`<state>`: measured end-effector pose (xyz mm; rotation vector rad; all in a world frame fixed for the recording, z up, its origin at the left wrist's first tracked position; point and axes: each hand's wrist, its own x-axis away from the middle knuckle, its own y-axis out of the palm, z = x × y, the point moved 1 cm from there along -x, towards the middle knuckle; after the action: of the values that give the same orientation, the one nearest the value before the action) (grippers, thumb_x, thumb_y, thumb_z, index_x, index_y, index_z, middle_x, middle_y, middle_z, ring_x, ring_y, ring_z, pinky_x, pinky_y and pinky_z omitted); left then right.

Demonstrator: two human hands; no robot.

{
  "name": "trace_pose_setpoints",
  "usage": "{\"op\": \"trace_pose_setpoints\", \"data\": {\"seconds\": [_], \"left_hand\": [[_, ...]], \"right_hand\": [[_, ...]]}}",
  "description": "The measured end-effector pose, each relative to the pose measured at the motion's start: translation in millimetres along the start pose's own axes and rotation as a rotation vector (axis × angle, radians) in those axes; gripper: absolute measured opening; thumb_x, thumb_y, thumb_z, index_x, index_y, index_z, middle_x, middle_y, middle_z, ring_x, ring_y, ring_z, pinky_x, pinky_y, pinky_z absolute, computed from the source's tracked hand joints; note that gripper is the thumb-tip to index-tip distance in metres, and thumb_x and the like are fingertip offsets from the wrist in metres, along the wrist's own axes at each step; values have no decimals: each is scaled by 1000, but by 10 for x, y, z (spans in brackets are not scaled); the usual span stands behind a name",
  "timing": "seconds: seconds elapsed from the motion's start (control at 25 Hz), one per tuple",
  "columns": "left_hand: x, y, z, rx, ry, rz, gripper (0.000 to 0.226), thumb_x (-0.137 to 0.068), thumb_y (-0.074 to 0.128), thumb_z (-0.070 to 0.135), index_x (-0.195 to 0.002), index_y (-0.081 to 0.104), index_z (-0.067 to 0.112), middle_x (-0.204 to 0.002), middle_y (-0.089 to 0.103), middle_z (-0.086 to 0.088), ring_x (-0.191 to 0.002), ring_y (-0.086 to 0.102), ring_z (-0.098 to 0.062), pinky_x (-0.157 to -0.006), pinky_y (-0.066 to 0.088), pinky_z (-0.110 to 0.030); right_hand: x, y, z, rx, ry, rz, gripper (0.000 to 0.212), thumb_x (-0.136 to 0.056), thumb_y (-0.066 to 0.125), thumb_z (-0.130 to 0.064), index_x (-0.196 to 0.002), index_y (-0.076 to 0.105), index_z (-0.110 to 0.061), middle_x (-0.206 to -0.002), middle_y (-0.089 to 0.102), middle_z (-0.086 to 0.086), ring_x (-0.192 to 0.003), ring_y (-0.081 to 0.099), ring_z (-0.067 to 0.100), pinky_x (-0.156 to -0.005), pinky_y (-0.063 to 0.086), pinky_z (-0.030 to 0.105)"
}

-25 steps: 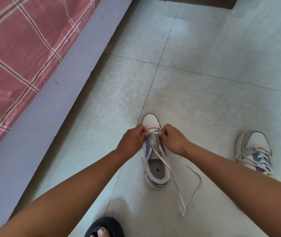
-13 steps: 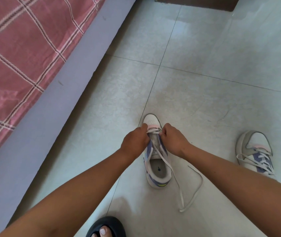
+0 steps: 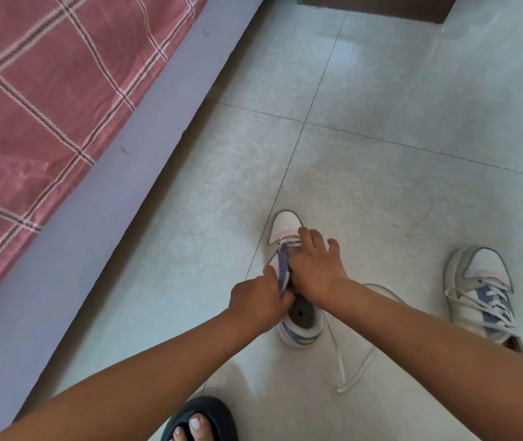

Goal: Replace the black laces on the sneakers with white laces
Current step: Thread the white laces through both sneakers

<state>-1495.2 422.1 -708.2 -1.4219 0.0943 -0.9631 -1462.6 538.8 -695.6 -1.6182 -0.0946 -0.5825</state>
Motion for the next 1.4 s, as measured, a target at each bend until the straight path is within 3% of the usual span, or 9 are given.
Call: {"op": "trace_pose_setpoints", "data": {"seconds": [0.12,0.28,0.48,0.6,0.68,0.8,1.0,1.24,1.4], "left_hand": [[-51,14,66,-288,102,-159,34,-100,32,30,-118,51,9,-105,61,-8,-94,61,-27,-53,29,-28],[-56,-29,103,-280,89,-214,34,-100,30,20,-125,52,14,-113,59,-8,-101,58,-28,-60,32,-29],[-41,-53,113,-311,104,-241,35,-101,31,20,-130,49,15,-117,57,-9,-104,57,-28,-58,31,-27],[-25,-124,71,-364,122,-239,34,-101,31,23,-125,51,10,-114,58,-11,-103,57,-30,-67,36,-30],[-21,-154,26,-464,212,-230,30,-100,34,18,-126,49,11,-113,56,-12,-101,57,-31,-67,38,-31],[-26,-163,-14,-521,254,-236,31,-99,35,14,-129,46,14,-115,54,-12,-103,57,-31,-67,37,-30],[-37,-131,15,-470,167,-241,31,-101,32,20,-125,50,14,-116,56,-10,-104,57,-30,-67,37,-31],[-61,-128,7,-265,27,-277,33,-100,28,30,-111,55,14,-107,60,-7,-97,57,-25,-68,38,-31],[-116,-181,-41,-77,-124,-331,36,-97,28,44,-91,51,16,-96,57,-3,-84,51,-21,-70,35,-28]], "right_hand": [[125,35,3,-3,-88,64,55,-86,57,-24,-138,40,-18,-151,13,14,-140,13,29,-112,15,51],[426,89,133,-174,-162,249,29,-55,82,-9,-82,73,-13,-125,52,28,-114,50,49,-88,45,57],[394,233,256,-368,-155,35,23,-95,49,-37,-106,64,-23,-141,21,7,-129,23,27,-100,32,34],[353,251,328,-875,-41,-18,15,-95,50,-35,-94,62,-26,-127,32,0,-116,40,13,-89,35,14],[256,282,415,-1115,131,102,13,-96,49,-26,-108,52,-29,-123,41,2,-107,49,9,-81,37,10],[82,323,461,-739,216,122,41,-94,49,-18,-133,38,-16,-131,46,7,-117,47,23,-95,39,35],[-43,316,381,-109,94,183,18,-96,38,-13,-104,54,-11,-105,63,7,-97,57,27,-73,29,31],[-12,258,427,-1370,346,-31,21,-98,43,-16,-97,62,-7,-76,55,5,-65,48,16,-62,43,30],[61,140,750,-1054,164,-14,19,-95,54,-22,-110,62,-15,-81,54,-5,-68,50,9,-60,39,19]]}}
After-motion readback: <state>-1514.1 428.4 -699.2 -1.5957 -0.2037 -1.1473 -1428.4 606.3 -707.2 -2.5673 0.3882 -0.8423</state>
